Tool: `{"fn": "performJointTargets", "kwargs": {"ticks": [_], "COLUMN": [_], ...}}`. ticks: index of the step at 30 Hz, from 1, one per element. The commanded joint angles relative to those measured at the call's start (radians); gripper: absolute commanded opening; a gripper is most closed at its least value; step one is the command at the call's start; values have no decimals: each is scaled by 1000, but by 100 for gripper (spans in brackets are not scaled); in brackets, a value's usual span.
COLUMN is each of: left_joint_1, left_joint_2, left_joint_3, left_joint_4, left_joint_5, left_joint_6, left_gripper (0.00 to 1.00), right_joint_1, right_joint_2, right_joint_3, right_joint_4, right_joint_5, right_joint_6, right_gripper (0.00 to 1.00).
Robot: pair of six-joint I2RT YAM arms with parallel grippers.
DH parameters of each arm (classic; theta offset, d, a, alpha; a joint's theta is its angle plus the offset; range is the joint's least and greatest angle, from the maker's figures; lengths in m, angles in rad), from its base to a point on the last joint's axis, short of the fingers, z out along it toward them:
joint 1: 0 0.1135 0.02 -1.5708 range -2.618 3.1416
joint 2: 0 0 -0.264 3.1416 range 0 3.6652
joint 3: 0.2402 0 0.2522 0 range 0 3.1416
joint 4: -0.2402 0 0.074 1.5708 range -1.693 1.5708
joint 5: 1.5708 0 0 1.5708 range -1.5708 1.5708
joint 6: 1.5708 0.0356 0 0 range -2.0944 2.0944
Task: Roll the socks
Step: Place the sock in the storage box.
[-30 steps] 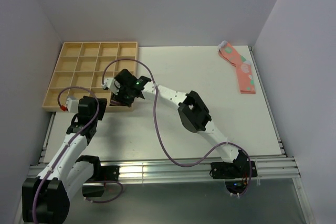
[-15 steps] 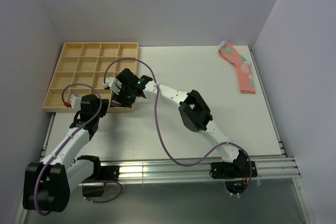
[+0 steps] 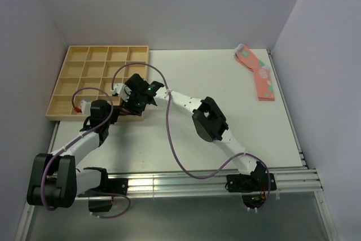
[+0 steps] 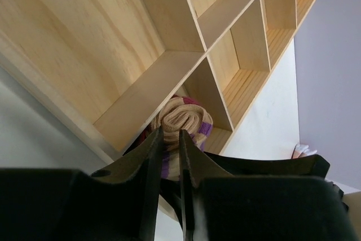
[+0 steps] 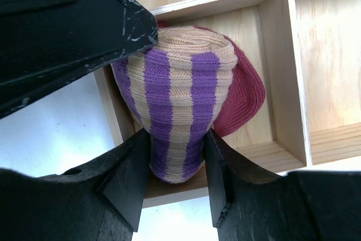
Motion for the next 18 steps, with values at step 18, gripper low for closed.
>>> {"fn": "performJointTargets", "kwargs": {"ticks": [18], "left_joint_1": [-10], "left_joint_2": [129], "left_joint_3": [64], "left_joint_4": [-26], "left_joint_5": [-40], "left_joint_6": [4], "left_gripper": [0], "right_joint_1": [-10], "right_joint_2": [-69], "right_joint_3": [-103], "right_joint_4": [-40], "right_joint_5": [-30], "right_joint_6": [19], "right_gripper": [50]}}
